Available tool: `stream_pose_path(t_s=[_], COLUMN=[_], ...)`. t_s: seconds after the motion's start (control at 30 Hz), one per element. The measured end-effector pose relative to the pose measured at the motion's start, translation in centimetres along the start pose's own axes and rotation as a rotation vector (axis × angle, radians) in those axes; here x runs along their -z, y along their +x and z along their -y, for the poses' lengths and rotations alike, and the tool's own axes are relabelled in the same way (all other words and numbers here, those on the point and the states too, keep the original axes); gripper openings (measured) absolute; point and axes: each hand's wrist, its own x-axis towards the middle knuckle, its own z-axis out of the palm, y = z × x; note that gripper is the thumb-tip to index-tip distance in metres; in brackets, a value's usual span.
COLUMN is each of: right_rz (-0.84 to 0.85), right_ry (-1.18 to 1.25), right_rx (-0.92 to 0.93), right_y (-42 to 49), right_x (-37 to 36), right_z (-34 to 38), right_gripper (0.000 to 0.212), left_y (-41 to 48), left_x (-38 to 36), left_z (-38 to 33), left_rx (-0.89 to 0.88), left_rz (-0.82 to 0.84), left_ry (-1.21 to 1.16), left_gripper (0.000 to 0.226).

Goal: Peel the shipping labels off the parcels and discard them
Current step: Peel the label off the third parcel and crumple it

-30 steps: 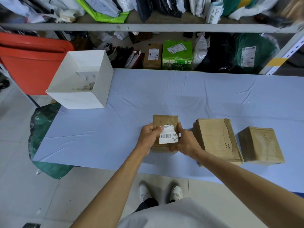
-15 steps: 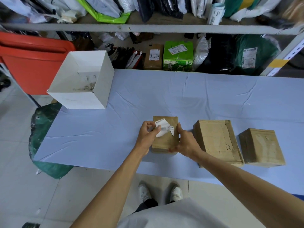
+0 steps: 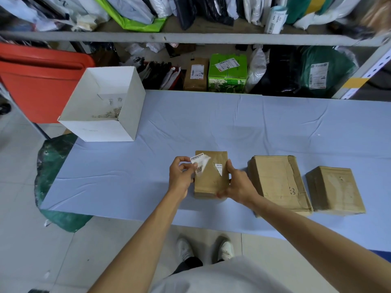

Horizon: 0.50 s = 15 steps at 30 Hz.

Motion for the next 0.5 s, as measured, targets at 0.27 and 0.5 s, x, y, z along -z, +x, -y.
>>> stream_pose_path(t_s=[0.27, 0.5], right_rz=[0.008, -0.053], right_ry=[-0.003, 0.044], right_rx=[-0.009, 0.000], right_y=[0.1, -0.4], right_x=[0.0, -0.7], right_z=[0.1, -0.2], right_gripper=[0.119, 0.117], left_y=[-0.7, -1.0], left_x=[-0.3, -0.3], left_z=[-0.4, 0.8], left_rx=[-0.048, -0.223], left_rz=[0.101, 0.160], left_ry=[-0.117, 0.102], left_gripper=[0.035, 0.070])
